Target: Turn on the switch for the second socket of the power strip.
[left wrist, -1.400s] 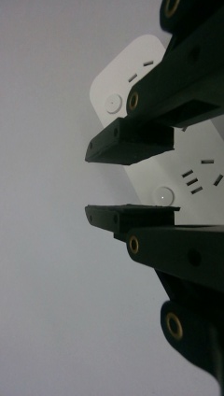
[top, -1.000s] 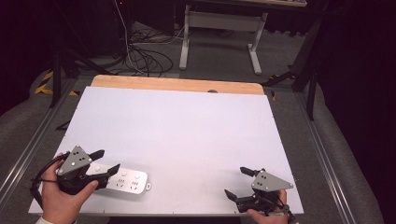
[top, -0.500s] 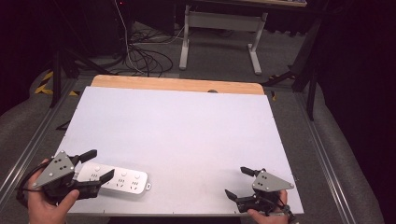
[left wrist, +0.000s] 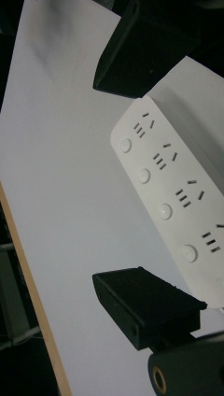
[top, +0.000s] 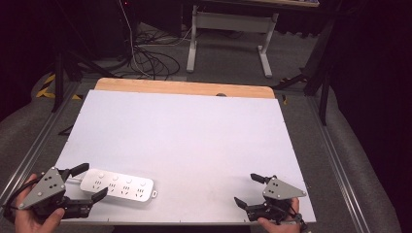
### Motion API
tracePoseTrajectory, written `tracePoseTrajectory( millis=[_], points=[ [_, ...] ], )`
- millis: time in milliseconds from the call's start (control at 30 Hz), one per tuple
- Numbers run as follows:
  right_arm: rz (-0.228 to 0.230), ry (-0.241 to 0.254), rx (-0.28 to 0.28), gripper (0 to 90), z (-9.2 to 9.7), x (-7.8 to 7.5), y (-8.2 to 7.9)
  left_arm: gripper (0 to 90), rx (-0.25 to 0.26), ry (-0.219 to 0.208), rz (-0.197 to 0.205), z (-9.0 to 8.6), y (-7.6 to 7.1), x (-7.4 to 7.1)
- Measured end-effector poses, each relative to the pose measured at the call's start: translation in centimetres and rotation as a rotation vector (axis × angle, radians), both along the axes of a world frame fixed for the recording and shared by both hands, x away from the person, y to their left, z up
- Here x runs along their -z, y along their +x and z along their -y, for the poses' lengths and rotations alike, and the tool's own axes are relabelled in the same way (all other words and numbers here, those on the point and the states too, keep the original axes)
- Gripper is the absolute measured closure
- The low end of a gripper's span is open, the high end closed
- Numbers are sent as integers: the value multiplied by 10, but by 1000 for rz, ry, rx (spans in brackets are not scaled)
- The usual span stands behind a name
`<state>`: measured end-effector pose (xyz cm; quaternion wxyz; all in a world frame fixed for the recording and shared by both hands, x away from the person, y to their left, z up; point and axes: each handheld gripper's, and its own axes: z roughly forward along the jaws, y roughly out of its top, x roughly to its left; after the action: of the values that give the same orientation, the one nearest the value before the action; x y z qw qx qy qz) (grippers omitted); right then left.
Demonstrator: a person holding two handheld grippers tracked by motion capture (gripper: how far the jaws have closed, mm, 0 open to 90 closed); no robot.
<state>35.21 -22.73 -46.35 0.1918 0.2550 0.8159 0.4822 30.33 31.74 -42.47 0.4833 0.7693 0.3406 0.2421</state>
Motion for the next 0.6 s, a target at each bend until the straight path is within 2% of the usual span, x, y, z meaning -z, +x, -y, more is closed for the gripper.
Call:
tracePoseTrajectory(
  millis=[233,367,600],
  points=[
    [3,-1,3,98,1,0,0,92,-39,-38,-14,-12,-2,15],
    [2,1,2,98,1,0,0,92,-40,-5,-3,-14,-5,24],
    [2,2,5,98,1,0,0,90,-32,11,8,-19,-11,41]
  ],
)
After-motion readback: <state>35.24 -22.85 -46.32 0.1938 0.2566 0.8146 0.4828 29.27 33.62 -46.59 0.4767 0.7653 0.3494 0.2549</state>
